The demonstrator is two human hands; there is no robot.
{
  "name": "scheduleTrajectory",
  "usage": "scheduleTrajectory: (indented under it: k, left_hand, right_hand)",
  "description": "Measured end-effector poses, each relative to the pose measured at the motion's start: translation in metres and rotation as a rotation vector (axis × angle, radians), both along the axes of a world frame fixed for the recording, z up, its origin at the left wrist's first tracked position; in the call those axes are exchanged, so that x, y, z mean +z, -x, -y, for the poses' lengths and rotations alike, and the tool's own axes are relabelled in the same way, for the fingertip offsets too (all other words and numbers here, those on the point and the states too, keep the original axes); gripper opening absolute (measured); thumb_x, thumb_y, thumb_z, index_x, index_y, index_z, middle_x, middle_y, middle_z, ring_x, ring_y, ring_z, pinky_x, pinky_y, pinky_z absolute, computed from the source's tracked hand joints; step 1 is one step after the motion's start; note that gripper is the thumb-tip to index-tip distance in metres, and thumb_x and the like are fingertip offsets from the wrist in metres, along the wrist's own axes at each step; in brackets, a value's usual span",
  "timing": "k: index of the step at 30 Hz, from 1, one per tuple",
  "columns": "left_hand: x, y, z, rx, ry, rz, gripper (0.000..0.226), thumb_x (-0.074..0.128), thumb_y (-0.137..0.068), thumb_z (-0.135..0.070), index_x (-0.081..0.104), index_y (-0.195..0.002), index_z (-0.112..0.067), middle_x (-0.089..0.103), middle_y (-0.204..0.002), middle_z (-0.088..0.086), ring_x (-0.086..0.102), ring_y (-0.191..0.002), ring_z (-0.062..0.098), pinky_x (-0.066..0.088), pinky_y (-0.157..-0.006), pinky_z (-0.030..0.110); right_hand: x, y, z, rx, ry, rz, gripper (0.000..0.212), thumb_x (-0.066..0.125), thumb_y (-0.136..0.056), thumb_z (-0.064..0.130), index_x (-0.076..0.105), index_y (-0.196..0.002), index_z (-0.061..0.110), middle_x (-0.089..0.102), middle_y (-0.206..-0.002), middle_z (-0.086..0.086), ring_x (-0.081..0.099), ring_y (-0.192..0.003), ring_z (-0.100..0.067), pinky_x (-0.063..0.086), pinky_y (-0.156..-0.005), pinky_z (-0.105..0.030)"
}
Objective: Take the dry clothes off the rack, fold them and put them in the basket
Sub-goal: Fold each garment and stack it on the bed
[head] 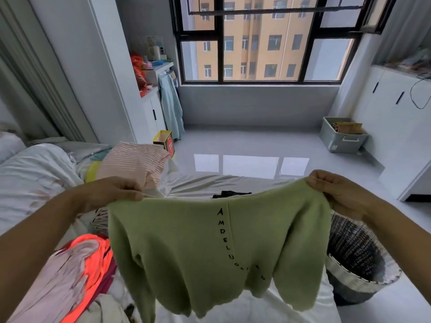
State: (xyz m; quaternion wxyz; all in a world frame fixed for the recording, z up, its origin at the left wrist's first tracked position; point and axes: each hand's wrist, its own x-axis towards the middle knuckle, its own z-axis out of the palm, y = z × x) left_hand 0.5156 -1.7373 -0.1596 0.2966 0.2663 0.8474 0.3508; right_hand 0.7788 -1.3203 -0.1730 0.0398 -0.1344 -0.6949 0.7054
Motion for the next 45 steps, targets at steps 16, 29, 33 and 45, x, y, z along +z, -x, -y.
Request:
scheduleTrajectory:
  k: [16,29,33,45]
  left_hand:
    - [0.007,0.121,-0.106,0.282,-0.393,-0.116,0.016,0.065,-0.086,-0.021,0.064,-0.070,-0.018,0.063,-0.056,-0.009,0.056,-0.053,0.003,0.047,-0.056,0.015]
    - [-0.156,0.054,-0.066,0.119,-0.044,0.038,0.042,0.069,-0.060,-0.056,0.065,-0.064,-0.015,0.056,-0.060,-0.011,0.044,-0.049,-0.003,0.033,-0.051,0.017]
    - [-0.284,-0.005,-0.039,0.086,0.156,0.186,0.025,0.069,-0.080,-0.032,0.058,-0.061,-0.020,0.052,-0.049,-0.013,0.043,-0.052,-0.002,0.032,-0.053,0.017]
    - [-0.477,-0.140,0.055,-0.094,0.517,0.479,0.042,0.068,-0.083,-0.029,0.050,-0.047,-0.040,0.042,-0.048,-0.019,0.042,-0.056,-0.007,0.029,-0.059,0.011]
  right_hand:
    - [0.036,0.123,-0.062,-0.483,-0.618,0.040,0.024,0.063,-0.087,0.024,0.061,-0.081,0.001,0.056,-0.077,-0.012,0.046,-0.070,-0.015,0.036,-0.045,-0.006]
    - [-0.138,0.053,-0.036,-0.141,-0.596,0.509,0.034,0.064,-0.084,0.032,0.059,-0.064,0.005,0.047,-0.057,-0.007,0.041,-0.052,-0.017,0.027,-0.051,-0.027]
    - [-0.278,-0.003,-0.006,0.001,-0.574,0.792,0.037,0.067,-0.085,0.030,0.048,-0.054,0.018,0.045,-0.052,0.005,0.042,-0.053,-0.012,0.031,-0.052,-0.024]
    - [-0.532,-0.191,0.066,0.135,-0.386,1.120,0.047,0.052,-0.093,0.014,0.058,-0.046,0.014,0.064,-0.076,-0.024,0.054,-0.057,-0.009,0.040,-0.060,-0.009]
